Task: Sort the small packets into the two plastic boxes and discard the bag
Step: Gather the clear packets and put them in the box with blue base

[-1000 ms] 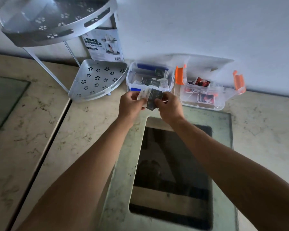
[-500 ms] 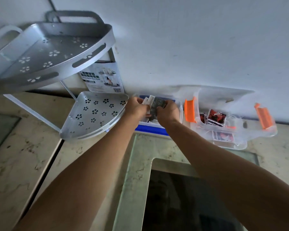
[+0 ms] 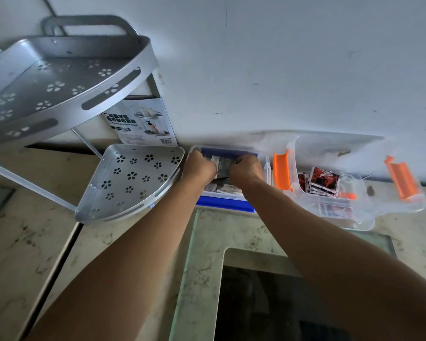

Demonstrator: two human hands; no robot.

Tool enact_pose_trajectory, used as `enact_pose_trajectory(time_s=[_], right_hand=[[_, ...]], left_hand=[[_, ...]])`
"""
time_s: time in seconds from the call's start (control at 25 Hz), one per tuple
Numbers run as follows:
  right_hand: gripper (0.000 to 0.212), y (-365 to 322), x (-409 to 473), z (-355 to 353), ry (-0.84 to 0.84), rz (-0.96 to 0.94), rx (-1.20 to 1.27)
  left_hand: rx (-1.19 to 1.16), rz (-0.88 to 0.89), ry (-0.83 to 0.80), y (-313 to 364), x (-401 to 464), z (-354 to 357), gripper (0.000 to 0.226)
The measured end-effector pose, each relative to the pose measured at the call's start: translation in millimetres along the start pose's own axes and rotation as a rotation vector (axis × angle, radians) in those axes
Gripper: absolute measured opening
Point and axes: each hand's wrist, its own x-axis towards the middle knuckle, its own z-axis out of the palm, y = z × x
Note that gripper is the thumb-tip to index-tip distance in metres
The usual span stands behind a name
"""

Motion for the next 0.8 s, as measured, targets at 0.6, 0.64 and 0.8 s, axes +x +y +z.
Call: enact_pose_trajectory(time_s=[0.6,0.64,0.8], right_hand=[[0.054,16.0,-172.6,-66.7,-0.027,-0.246,-0.099],[0.058,23.6,-188.0,-74.4,-0.024,-0.233,-0.112],[0.064,65.4,-259.1,-103.4,-0.058,-0.207,-0.107]], left_hand=[[0.069,0.076,-0.056,-4.1,-181.6,-60.1,0.053],[0.071,0.069,-0.074,-6.9,-197.9,-61.8,0.054],[0.085,0.109,-0.12,-13.6,-269.8,-64.8,0.052]])
